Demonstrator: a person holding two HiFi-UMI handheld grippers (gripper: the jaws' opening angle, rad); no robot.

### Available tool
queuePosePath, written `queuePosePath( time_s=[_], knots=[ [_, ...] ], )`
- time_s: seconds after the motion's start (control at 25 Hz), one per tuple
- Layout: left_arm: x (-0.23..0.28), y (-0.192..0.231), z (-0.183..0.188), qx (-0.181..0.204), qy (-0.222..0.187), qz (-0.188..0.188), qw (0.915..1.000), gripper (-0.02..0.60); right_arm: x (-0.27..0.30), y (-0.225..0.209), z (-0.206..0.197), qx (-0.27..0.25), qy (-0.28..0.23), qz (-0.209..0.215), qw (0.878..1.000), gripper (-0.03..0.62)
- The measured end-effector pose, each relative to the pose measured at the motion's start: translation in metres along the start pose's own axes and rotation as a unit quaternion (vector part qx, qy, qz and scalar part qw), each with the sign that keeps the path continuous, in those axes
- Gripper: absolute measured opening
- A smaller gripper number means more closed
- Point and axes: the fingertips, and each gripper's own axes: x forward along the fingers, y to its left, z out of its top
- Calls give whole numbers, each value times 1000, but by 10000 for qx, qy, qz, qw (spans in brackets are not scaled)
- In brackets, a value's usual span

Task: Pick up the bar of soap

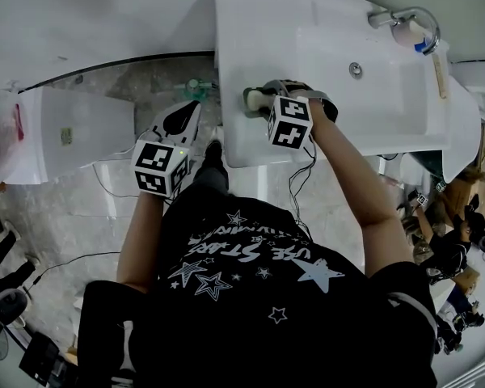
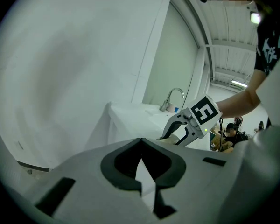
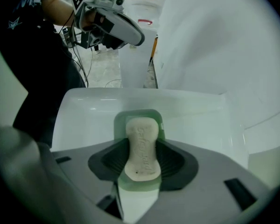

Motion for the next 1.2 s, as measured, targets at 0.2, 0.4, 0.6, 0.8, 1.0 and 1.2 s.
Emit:
queuePosePath(
  time_s=[0.2, 0.4, 0.6, 0.8, 1.0, 1.2],
  knots=[
    [-4, -4, 3, 24, -46, 13, 10000, 11, -13, -1, 3, 143, -183, -195, 9995, 186],
    [-12, -9, 6, 64, -134, 27, 9999, 11, -35, -4, 14, 366, -529, -577, 9963, 186],
    [-27, -13, 11, 98, -253, 50, 9996, 11, -76, -16, 25, 1143, -1218, -1242, 9781, 184],
    [-34, -20, 22, 231, -406, 22, 9989, 11, -128, -33, 24, 2216, -2200, -2056, 9275, 184],
    [-46, -37, 33, 329, -589, 11, 9977, 11, -164, -25, 7, 3070, -2970, -2611, 8657, 184],
    [-54, -61, 31, 480, -651, -111, 9967, 11, -181, 2, -17, 3749, -3384, -2784, 8170, 184]
  ],
)
